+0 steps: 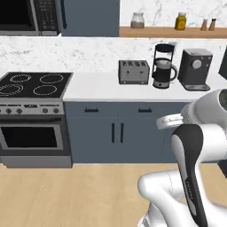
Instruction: Navigate to the coffee machine.
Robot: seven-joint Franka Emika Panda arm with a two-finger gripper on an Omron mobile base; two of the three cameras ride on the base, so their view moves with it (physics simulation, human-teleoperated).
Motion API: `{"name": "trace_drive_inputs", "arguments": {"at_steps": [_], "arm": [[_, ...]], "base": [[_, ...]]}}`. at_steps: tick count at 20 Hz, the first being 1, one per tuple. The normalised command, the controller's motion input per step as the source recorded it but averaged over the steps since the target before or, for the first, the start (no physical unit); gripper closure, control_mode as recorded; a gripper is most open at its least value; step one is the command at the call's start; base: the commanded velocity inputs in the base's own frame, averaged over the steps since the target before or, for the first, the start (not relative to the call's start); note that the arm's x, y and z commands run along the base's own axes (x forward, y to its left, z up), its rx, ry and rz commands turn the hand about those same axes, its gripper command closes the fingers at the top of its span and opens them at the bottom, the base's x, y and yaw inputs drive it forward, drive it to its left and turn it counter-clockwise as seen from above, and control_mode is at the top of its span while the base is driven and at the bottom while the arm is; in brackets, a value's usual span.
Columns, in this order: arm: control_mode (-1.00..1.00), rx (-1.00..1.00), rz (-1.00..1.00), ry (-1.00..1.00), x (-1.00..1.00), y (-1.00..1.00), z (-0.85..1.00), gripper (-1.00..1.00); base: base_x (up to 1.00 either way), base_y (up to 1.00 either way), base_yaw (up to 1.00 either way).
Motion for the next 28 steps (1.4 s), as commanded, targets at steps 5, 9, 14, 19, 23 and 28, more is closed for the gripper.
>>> {"name": "trace_drive_inputs", "arguments": {"at_steps": [5,9,14,19,23,28], "arm": [[1.00,0.00,0.00,0.00,0.00,0.00,0.00,-1.00],[1.00,0.00,0.00,0.00,0.00,0.00,0.00,-1.00],[1.00,0.00,0.00,0.00,0.00,0.00,0.00,-1.00],[1.00,0.00,0.00,0.00,0.00,0.00,0.00,-1.00],[1.00,0.00,0.00,0.00,0.00,0.00,0.00,-1.00],[1.00,0.00,0.00,0.00,0.00,0.00,0.00,-1.00]], "base": [[0.59,-1.00,-0.04],[0.54,-1.00,-0.29],[0.57,-0.99,-0.35],[0.96,-0.20,-0.39],[1.00,0.07,-0.10],[1.00,0.20,0.01]]}}
